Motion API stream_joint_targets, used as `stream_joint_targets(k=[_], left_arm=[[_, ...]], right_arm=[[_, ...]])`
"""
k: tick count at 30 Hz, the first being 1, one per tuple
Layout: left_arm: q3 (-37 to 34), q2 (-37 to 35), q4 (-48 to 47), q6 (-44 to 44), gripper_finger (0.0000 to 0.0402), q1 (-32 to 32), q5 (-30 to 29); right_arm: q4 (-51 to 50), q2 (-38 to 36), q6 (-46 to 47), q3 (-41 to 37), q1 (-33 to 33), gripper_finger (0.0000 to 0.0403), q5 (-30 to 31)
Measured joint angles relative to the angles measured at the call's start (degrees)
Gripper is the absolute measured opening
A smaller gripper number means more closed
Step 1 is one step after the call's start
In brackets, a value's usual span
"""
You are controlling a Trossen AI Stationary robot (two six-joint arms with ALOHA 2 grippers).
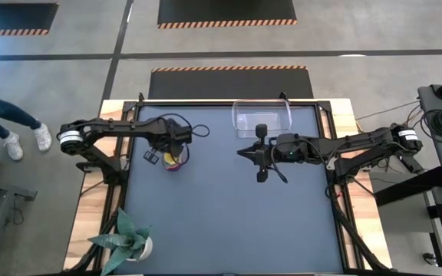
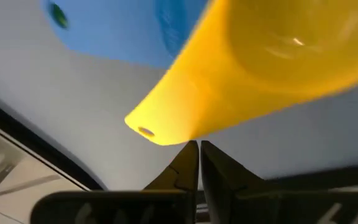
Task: Nest measuring cups in basket
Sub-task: Stack the yellow measuring cup on top of the blue measuring cup
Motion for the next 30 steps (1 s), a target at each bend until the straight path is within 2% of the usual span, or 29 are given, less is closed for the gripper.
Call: stream_joint_targets(k=[14,20,30], left_arm=[[2.8,-1.3,0.4,-3.1,0.0,0.4,0.0],[1.9,-1.9,-0.5,-4.8,0.0,2.6,3.5],[1.6,-1.9,2.2,-4.7,0.0,3.7,4.4]], right_arm=[[-0.3,0.0,0.0,0.0,0.0,0.0009,0.0],[-0.3,0.0,0.0,0.0,0.0,0.0009,0.0],[-0.4,0.0,0.0,0.0,0.0,0.0009,0.0]])
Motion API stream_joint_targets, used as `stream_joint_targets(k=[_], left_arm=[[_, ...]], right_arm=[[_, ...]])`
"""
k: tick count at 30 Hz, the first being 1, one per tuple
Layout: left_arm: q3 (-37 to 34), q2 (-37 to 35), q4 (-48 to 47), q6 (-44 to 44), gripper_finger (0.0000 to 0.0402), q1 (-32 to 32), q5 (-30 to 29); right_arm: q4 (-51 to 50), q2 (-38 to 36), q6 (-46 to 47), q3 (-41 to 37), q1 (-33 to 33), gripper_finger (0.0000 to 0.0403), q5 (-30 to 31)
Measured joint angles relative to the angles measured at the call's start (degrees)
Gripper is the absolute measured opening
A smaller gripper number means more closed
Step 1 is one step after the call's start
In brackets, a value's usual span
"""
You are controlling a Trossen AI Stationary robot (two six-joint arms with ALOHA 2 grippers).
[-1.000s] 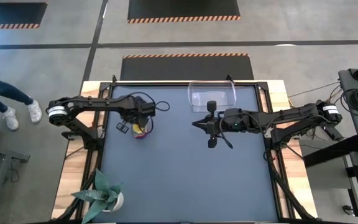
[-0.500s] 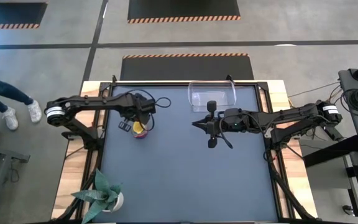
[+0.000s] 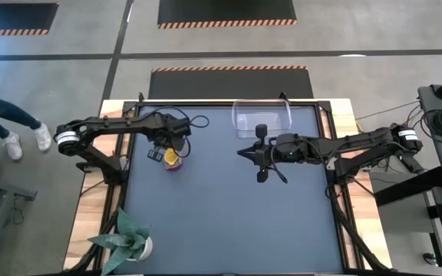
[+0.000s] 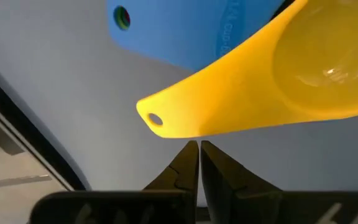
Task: Nest measuring cups in basket
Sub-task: Stack the yellow measuring cup on top of the blue measuring cup
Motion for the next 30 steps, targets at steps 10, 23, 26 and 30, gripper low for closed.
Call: stream_joint_targets(k=[10,23,26,30], left_arm=[[0.0,0.0,0.6,-1.4,0.0,0.0,0.2],[0.1,-0.2,-3.2,-1.4,0.0,0.3,-2.4],[-0.2,-0.2,-2.9,-1.4,0.0,0.3,-2.4],[-0.6,0.1,-2.0,-1.6,0.0,0.3,-2.0]], right_arm=[[-0.1,0.0,0.0,0.0,0.0,0.0009,0.0],[-0.1,0.0,-0.1,0.0,0.0,0.0009,0.0],[-0.1,0.0,-0.4,0.0,0.0,0.0009,0.0],[-0.2,0.0,-0.4,0.0,0.0,0.0009,0.0]])
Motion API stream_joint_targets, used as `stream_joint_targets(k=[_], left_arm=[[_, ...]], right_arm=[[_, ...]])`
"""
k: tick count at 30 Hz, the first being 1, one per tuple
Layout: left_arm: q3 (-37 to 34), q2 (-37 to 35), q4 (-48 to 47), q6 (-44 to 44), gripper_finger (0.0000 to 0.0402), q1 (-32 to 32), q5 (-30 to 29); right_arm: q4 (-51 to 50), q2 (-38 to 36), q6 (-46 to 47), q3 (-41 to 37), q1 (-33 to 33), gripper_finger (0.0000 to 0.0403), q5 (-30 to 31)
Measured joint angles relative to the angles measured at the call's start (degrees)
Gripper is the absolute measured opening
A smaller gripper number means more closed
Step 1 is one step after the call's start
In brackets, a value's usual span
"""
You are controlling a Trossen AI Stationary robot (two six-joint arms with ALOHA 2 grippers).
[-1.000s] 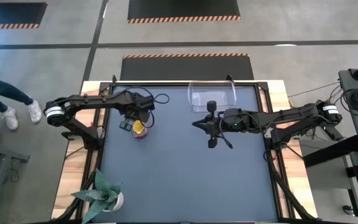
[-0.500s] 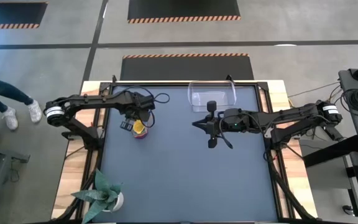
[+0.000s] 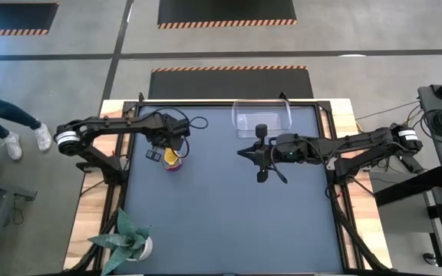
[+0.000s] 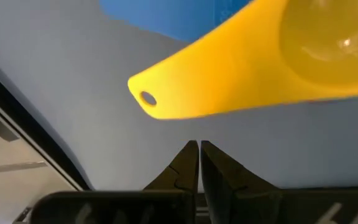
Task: Nest measuring cups in basket
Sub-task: Stack the yellow measuring cup on top of the blue measuring cup
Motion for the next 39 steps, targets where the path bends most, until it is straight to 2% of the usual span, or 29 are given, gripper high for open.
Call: stream_joint_targets(k=[39], left_arm=[[-0.3,0.0,7.8,-0.7,0.0,-0.1,2.6]], right_arm=[[-0.1,0.0,-0.1,0.0,0.0,0.0009,0.0]])
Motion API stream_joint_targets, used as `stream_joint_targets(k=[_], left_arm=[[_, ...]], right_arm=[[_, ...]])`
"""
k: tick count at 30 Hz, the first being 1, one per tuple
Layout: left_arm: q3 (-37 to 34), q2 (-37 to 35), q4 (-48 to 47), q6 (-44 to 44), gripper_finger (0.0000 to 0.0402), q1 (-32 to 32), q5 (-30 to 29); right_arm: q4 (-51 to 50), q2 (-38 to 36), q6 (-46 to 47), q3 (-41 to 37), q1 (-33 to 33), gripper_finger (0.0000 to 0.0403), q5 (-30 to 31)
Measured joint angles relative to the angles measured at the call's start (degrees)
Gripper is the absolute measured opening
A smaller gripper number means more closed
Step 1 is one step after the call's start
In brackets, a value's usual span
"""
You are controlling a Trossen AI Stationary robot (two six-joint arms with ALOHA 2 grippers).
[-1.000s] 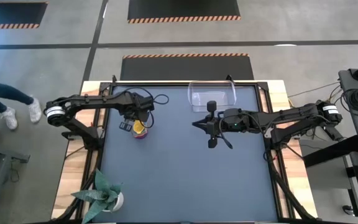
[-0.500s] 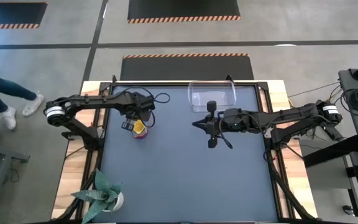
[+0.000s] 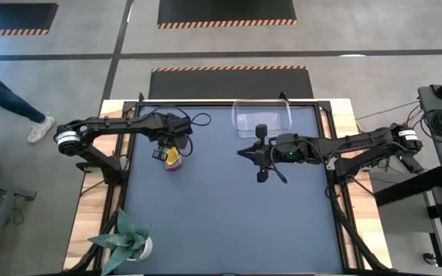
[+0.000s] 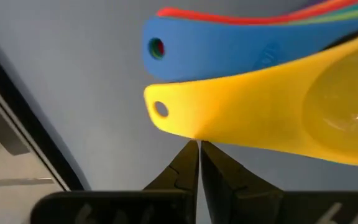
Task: Nest measuring cups in basket
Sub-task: Stack the yellow measuring cup on top of the blue measuring cup
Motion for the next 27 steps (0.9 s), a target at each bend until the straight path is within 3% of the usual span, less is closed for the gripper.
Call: stream_joint_targets(k=[12,17,27], left_arm=[[4.5,-0.1,-2.4,-1.0,0.0,-0.1,2.6],[3.8,-0.1,-7.5,-3.6,0.0,0.2,2.5],[0.7,-0.1,-4.7,-4.4,0.0,0.1,2.5]], right_arm=[[0.0,0.0,0.0,0.0,0.0,0.0009,0.0],[-0.2,0.0,0.0,0.0,0.0,0.0009,0.0],[-0.1,0.0,0.0,0.0,0.0,0.0009,0.0]])
